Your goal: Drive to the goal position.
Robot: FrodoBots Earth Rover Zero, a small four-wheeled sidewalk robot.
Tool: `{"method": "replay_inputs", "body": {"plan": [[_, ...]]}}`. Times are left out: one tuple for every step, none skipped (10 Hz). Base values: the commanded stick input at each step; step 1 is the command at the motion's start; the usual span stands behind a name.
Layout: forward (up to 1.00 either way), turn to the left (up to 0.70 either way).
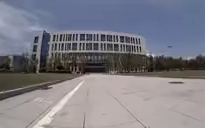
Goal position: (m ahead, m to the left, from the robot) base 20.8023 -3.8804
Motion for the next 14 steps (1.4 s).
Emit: {"method": "replay_inputs", "body": {"plan": [[0.5,0.01],[0.5,0.01],[0.5,0.01],[0.5,0.01],[0.5,0.01],[0.5,0.01],[0.5,0.01],[0.5,0.01],[0.5,0.01],[0.5,0.01],[0.5,0.01],[0.5,0.01],[0.5,0.01],[0.5,0.01]]}}
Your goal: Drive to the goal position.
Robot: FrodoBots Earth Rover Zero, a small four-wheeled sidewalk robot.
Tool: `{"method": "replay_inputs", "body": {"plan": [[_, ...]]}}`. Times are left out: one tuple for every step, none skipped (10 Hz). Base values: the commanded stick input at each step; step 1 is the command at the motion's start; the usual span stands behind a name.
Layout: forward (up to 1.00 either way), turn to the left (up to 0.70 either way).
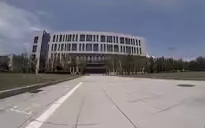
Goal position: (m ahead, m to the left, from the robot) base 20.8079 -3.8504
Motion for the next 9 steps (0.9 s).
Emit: {"method": "replay_inputs", "body": {"plan": [[0.5,0.01],[0.5,0.01],[0.5,0.01],[0.5,0.01],[0.5,0.01],[0.5,0.01],[0.5,0.01],[0.5,0.01],[0.5,0.01]]}}
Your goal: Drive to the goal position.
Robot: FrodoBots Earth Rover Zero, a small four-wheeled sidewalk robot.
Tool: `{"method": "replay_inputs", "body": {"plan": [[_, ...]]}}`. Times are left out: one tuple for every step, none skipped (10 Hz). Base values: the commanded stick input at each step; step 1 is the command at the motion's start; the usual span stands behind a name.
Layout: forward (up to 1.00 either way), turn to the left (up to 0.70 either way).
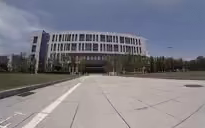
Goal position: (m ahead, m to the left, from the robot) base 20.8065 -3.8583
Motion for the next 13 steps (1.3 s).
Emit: {"method": "replay_inputs", "body": {"plan": [[0.5,0.01],[0.5,0.01],[0.5,0.01],[0.5,0.01],[0.5,0.01],[0.5,0.01],[0.5,0.01],[0.5,0.01],[0.5,0.01],[0.5,0.01],[0.5,0.01],[0.5,0.01],[0.5,0.01]]}}
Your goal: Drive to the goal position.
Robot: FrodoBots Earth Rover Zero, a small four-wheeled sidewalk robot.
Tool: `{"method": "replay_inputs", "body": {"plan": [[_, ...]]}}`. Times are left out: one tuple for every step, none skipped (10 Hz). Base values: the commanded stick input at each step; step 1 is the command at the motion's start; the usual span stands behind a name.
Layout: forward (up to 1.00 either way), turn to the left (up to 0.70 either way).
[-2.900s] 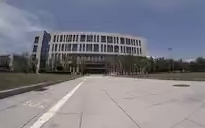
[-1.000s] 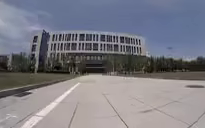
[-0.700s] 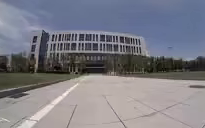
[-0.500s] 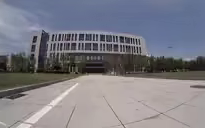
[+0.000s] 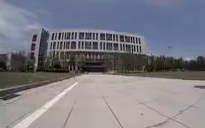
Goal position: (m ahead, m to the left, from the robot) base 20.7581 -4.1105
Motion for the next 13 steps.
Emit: {"method": "replay_inputs", "body": {"plan": [[0.5,0.01],[0.5,0.01],[0.5,0.01],[0.5,0.01],[0.5,0.01],[0.5,0.01],[0.5,0.01],[0.5,0.09],[0.5,0.19],[0.5,0.51],[0.5,0.35],[0.5,0.05],[0.5,0.01]]}}
